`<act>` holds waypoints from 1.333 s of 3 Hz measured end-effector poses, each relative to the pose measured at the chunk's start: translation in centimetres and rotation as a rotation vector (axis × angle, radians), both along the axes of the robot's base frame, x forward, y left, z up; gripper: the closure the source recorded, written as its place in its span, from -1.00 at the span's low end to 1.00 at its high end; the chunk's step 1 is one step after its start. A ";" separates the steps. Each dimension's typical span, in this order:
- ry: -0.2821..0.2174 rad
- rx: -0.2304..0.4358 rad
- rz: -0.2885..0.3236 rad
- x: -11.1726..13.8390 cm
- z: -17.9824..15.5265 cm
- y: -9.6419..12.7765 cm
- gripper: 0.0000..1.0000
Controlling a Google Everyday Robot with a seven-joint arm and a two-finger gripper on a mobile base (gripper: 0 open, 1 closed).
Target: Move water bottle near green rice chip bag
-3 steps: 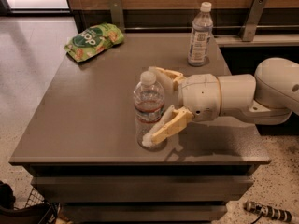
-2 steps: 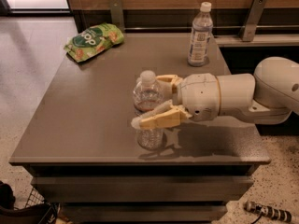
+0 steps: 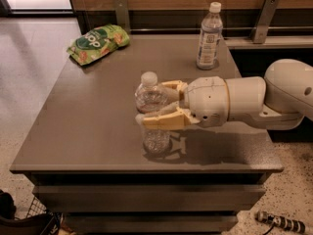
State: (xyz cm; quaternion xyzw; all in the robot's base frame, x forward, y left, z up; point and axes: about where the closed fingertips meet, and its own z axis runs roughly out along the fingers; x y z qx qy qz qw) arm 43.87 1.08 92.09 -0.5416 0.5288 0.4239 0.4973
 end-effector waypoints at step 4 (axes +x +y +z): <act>-0.056 0.029 -0.056 5.4 4.0 -1.8 1.00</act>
Offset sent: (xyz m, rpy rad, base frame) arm -0.0009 0.0020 0.0008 -0.0011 -0.0017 0.0039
